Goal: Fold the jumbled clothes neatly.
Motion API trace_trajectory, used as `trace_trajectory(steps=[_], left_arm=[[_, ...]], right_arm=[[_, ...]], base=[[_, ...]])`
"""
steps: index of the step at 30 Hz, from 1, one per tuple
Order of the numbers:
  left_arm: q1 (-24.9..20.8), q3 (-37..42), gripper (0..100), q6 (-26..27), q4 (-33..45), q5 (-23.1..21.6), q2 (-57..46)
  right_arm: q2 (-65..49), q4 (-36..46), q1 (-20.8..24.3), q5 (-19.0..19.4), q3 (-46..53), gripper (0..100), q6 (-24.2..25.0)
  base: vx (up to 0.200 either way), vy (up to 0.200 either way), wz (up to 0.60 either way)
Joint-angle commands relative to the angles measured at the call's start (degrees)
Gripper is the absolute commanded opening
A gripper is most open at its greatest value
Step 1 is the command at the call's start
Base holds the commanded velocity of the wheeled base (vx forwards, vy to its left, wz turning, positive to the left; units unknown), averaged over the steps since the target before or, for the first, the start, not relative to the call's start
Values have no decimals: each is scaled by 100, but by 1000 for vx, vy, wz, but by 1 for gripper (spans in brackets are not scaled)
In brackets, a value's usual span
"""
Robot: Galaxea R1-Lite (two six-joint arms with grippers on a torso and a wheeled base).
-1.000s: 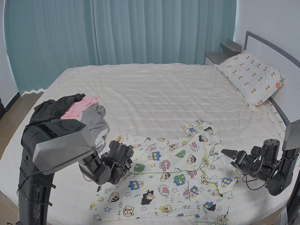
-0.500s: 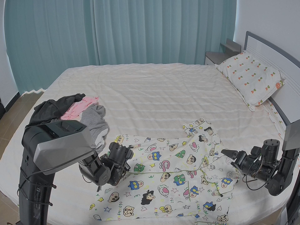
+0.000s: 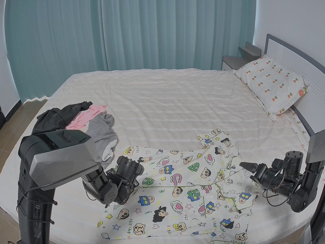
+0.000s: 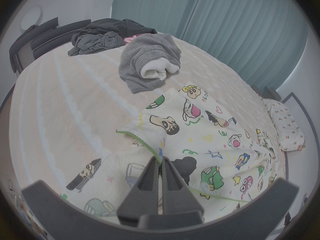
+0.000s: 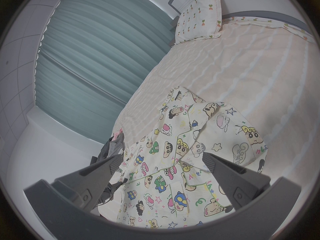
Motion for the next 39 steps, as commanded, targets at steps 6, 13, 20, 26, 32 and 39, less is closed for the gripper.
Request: trace_trajectory(steps=[6, 13, 20, 26, 32, 39], left_arm=[[-266, 99, 0, 8, 30, -13, -15], [-266, 143, 0, 17, 21, -4, 3], [-275, 134, 0, -9, 4, -13, -15], [-284, 125, 0, -9, 4, -30, -15], [-231, 116, 100, -9, 4, -30, -59], [-55, 231, 100, -27, 4, -180, -735]], right_arm=[[2, -58, 12, 2, 7, 100, 0], [37, -49, -383, 107, -45, 100, -238], [529, -49, -990, 766, -432, 100, -941], [1039, -5, -1051, 758, -845, 100, -1020], [1048, 12, -1034, 758, -968, 100, -1442], [1065, 1049, -1148, 766, -2084, 100, -1503]], base=[[0, 0, 0], [0, 0, 0], [0, 0, 0], [0, 0, 0], [0, 0, 0], [0, 0, 0]])
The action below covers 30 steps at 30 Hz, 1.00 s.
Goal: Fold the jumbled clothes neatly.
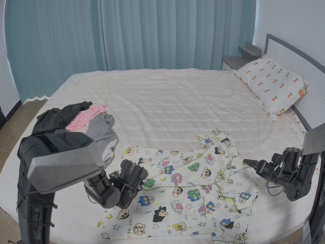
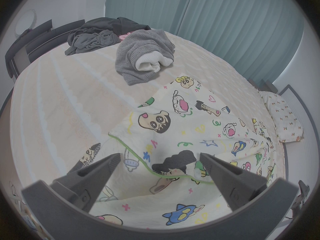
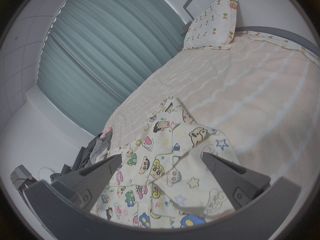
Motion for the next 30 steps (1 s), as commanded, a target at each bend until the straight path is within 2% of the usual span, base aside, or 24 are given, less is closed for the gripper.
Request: trace_trajectory(steps=[1, 3, 5, 6, 8, 9, 10, 11, 12, 14, 17, 19, 21, 26, 30], left_arm=[[221, 175, 100, -34, -1, -346, -953], [379, 351, 100, -52, -10, -733, -1375], [476, 421, 100, -52, -10, -944, -1533], [669, 597, 100, -96, -19, -1366, -1753], [836, 816, 100, -175, -107, -1928, -1893], [854, 843, 100, -184, -115, -1964, -1911], [1029, 1168, 100, -237, -467, -2447, -1990], [1029, 1168, 100, -237, -467, -2447, -1990], [1082, 1449, 100, -237, -880, -2658, -1981], [1082, 1607, 100, -228, -1179, -2728, -1955], [1029, 2170, 100, -237, -2524, -2922, -1709], [1012, 2275, 100, -237, -2849, -2966, -1594], [985, 2486, 100, -237, -3569, -2992, -1173], [1038, 2662, 100, -237, -4211, -3018, -962], [994, 2732, 100, -272, -4246, -3027, -953]], right_arm=[[-30, 1431, -95, 3, -1326, 100, -37], [23, 2213, -104, 3, -2012, 100, -151], [49, 2521, -104, 3, -2328, 100, -213], [216, 3004, -104, 30, -2873, 100, -239], [444, 3453, -86, 30, -3462, 100, -257], [462, 3488, -86, 30, -3506, 100, -257], [664, 3883, -77, 21, -4025, 100, -257], [664, 3883, -77, 21, -4025, 100, -257], [796, 4191, -68, 21, -4367, 100, -257], [884, 4384, -60, 21, -4552, 100, -257], [1262, 5087, 19, 12, -5194, 100, -371], [1341, 5254, 28, 12, -5334, 100, -441], [1622, 5650, 46, 12, -5721, 100, -582], [1824, 5905, 169, 21, -6099, 100, -582], [1912, 5914, 406, 12, -6196, 100, -591]], base=[[0, 0, 0], [0, 0, 0], [0, 0, 0], [0, 0, 0], [0, 0, 0], [0, 0, 0], [0, 0, 0], [0, 0, 0], [0, 0, 0], [0, 0, 0], [0, 0, 0], [0, 0, 0], [0, 0, 0], [0, 0, 0], [0, 0, 0]])
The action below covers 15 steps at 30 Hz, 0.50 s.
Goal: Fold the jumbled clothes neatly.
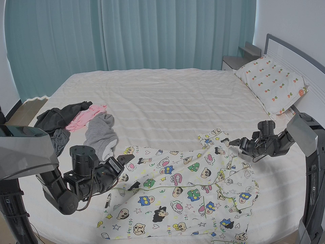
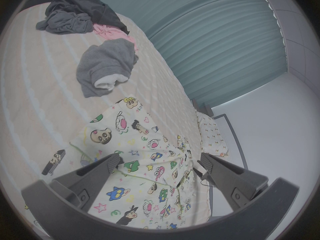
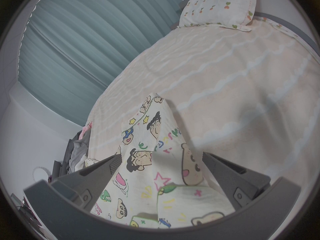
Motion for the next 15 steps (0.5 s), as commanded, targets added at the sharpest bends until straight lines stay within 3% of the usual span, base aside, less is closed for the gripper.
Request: trace_trajectory(steps=[1, 6, 7, 15], left_arm=[[-7, 220, 100, -44, -76, -39, 282], [-7, 238, 100, -106, -76, -39, 291], [-7, 238, 100, -106, -76, -39, 308], [-7, 238, 100, -106, -85, -39, 388]], right_arm=[[419, 56, 246, 1, -301, 100, -39], [481, 65, 272, 10, -389, 100, -65], [507, 74, 263, 10, -433, 0, -56], [507, 118, 105, -87, -600, 0, -30]], base=[[0, 0, 0], [0, 0, 0], [0, 0, 0], [0, 0, 0]])
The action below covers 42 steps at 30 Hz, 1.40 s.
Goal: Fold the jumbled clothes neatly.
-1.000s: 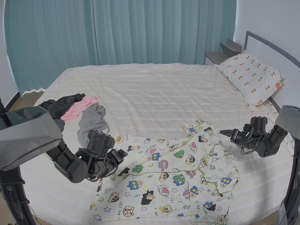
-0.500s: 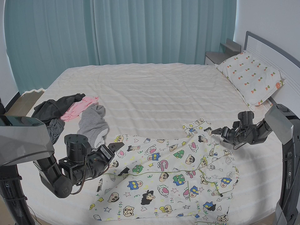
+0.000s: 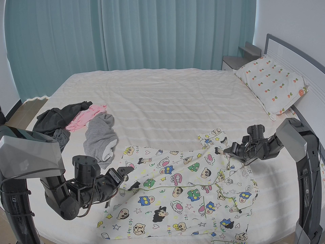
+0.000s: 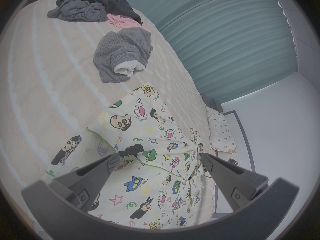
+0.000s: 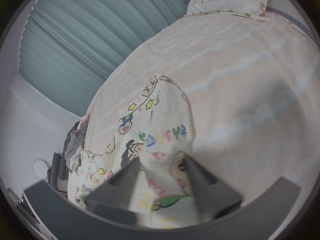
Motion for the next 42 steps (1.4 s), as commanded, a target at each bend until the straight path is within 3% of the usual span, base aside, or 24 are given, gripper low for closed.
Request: trace_trajectory(steps=[1, 8, 27, 28, 35, 39, 42], left_arm=[[-1, 2, 100, -2, -4, 0, 74], [-1, 2, 100, 7, -4, 18, 83], [-1, -42, 100, 7, -13, 62, 92], [-1, -42, 100, 7, -13, 53, 92], [-18, 20, 100, 24, -4, 35, 83], [-62, 117, 100, 33, -13, 18, 57], [-71, 257, 100, 33, -13, 0, -5]], right_arm=[[-4, -25, -85, -70, -80, 0, 17], [-48, -51, -270, -333, -89, 0, 25], [-136, -69, -534, -404, -27, 0, 25], [-136, -69, -534, -404, -27, 100, 25], [-434, -262, -701, -404, 245, 100, 60], [-821, -500, -815, -404, 755, 100, 52], [-1480, -974, -938, -404, 1660, 100, 34]], base=[[0, 0, 0], [0, 0, 0], [0, 0, 0], [0, 0, 0], [0, 0, 0], [0, 0, 0], [0, 0, 0]])
